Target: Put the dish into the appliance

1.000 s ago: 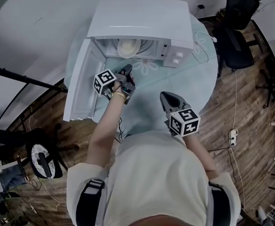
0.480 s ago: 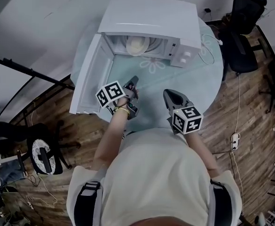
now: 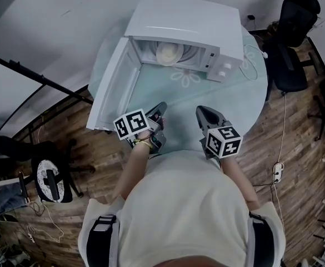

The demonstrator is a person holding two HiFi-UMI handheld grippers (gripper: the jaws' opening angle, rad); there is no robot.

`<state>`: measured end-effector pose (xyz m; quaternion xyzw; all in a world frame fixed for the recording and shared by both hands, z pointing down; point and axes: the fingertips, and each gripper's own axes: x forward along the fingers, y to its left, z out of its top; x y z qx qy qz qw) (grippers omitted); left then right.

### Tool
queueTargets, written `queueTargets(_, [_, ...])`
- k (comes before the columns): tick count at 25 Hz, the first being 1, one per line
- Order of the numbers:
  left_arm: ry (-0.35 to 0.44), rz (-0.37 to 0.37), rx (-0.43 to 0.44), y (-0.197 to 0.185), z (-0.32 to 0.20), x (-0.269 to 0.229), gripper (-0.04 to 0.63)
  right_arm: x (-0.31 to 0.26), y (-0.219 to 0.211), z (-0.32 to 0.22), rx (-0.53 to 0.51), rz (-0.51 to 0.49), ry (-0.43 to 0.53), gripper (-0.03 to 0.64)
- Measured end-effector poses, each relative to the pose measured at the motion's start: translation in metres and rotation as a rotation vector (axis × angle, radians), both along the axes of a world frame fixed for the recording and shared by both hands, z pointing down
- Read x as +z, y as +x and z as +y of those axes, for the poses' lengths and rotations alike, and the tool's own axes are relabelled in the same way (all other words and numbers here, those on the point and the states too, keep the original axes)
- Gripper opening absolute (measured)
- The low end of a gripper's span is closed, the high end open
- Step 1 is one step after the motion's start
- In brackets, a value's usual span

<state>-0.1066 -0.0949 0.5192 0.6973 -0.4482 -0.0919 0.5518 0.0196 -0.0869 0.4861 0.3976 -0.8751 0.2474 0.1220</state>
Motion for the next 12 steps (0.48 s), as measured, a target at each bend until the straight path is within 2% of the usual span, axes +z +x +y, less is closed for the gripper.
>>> queueTargets(12, [-0.04, 0.044, -0.013, -0.002, 0.019, 0.011, 0.009, 0.003, -0.001, 0.005, -0.015, 0.004, -0.014, 0.006])
